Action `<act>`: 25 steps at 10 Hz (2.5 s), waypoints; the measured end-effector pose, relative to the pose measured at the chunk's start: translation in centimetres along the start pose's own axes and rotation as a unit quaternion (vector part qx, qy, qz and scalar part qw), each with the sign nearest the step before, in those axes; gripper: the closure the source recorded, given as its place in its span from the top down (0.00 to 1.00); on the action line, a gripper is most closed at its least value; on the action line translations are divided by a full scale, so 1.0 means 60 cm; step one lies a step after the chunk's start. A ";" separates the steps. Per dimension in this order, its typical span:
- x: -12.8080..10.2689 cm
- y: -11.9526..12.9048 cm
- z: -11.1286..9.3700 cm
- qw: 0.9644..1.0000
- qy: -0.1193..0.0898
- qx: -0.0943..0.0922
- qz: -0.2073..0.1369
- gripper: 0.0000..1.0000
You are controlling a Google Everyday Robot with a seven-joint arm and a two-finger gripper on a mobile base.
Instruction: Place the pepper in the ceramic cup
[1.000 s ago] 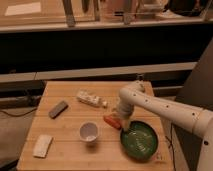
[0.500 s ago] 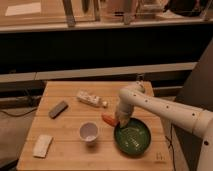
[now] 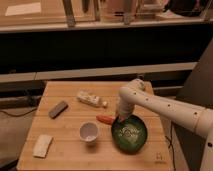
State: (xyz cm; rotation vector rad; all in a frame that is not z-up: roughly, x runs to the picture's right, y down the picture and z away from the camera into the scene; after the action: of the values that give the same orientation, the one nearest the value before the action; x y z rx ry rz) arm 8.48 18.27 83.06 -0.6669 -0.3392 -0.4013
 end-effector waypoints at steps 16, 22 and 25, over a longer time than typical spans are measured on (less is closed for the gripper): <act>0.020 0.015 0.001 0.999 0.010 -0.010 0.029 0.80; -0.047 0.013 -0.046 0.999 -0.007 0.007 0.053 0.80; -0.081 0.013 -0.047 0.997 -0.033 0.008 0.074 0.80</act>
State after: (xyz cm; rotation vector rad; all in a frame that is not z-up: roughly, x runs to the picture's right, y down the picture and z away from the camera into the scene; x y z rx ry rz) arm 5.10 18.20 78.48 -0.6862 -0.3530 -0.2366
